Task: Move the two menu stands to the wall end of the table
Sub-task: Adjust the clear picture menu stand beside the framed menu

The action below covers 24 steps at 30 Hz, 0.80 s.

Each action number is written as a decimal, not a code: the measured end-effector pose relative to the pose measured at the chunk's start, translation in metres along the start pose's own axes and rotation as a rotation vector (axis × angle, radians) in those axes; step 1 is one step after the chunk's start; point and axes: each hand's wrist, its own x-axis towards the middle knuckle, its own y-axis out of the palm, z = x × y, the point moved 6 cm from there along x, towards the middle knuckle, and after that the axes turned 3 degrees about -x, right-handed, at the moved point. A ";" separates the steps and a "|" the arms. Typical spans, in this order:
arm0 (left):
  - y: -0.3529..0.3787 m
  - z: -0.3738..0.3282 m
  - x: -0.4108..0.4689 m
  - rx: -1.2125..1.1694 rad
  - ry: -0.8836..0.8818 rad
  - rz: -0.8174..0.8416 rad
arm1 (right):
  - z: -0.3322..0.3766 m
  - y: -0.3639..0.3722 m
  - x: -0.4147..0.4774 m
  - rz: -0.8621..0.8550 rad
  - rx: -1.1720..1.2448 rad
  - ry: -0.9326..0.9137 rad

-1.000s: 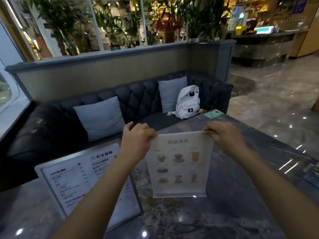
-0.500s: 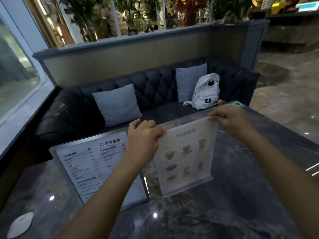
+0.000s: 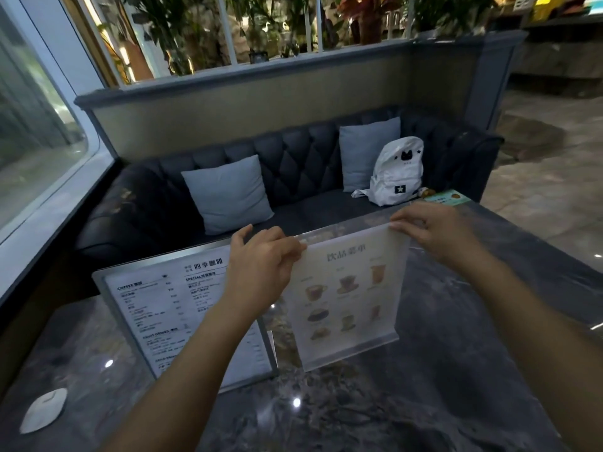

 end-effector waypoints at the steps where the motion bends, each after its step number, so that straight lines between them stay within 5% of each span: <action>1: -0.001 0.000 -0.001 -0.003 0.002 0.006 | 0.003 -0.001 0.000 0.000 -0.015 -0.006; 14: -0.049 0.058 -0.009 -0.129 -0.083 -0.041 | 0.085 0.014 0.025 0.020 -0.075 -0.139; 24: -0.100 0.138 -0.043 0.040 -0.195 -0.106 | 0.169 0.082 0.049 0.159 -0.053 -0.230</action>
